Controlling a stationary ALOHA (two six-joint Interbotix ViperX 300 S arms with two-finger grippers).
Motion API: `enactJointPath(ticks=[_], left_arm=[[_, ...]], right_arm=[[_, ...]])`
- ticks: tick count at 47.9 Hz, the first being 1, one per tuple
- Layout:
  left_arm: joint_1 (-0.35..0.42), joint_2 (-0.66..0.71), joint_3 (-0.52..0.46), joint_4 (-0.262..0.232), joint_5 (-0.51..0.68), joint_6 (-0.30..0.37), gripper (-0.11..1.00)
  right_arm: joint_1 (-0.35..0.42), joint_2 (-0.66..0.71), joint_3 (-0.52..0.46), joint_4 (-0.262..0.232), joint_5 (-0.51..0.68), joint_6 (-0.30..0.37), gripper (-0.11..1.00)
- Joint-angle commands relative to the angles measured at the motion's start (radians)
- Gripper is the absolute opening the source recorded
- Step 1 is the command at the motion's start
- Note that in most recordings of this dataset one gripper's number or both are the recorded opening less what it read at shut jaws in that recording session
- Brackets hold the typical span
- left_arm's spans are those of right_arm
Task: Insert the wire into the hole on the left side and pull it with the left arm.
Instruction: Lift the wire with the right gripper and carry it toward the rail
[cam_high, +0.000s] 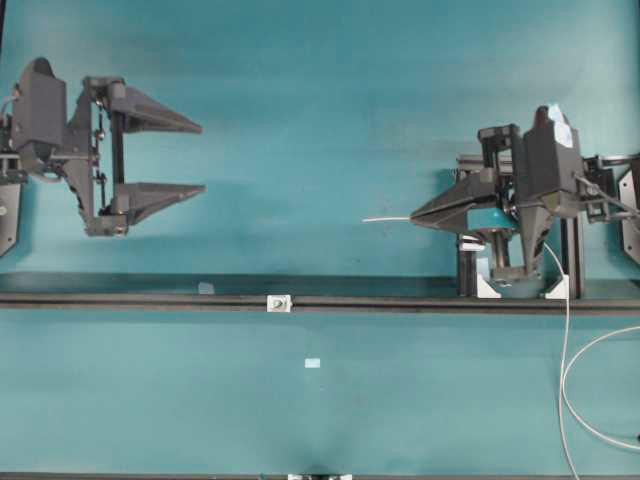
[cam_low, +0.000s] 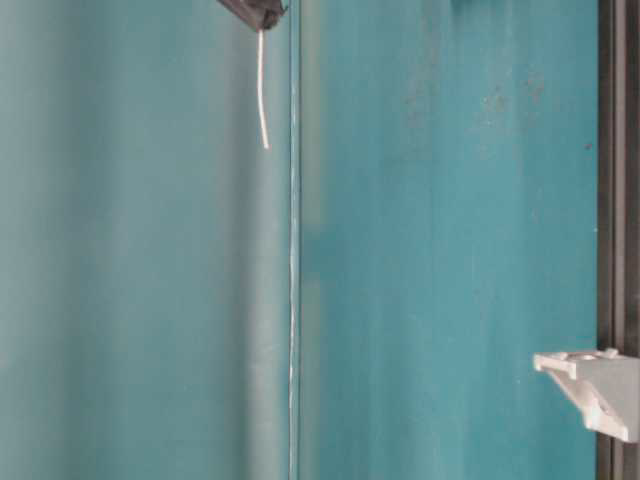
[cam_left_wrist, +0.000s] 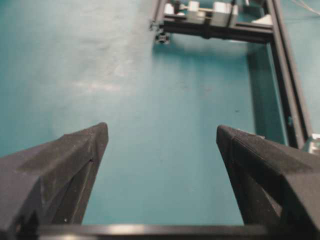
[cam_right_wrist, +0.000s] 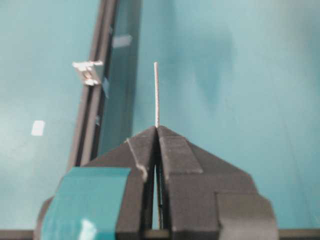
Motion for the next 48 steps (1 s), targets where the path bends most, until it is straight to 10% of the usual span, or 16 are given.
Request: enactJointPath(ticks=[1, 23, 48], left_arm=[[-0.023, 0.034, -0.011, -0.003, -0.046, -0.002, 0.77], [-0.089, 0.146, -0.012, -0.009, -0.158, -0.04, 0.76], [-0.169, 0.187, -0.002, -0.012, -0.163, -0.078, 0.76]], right_arm=[[0.017, -0.005, 0.005, 0.015, -0.055, -0.005, 0.05], [0.133, 0.14, -0.028, 0.118, -0.192, -0.057, 0.05], [0.35, 0.318, -0.094, 0.554, -0.344, -0.319, 0.05]])
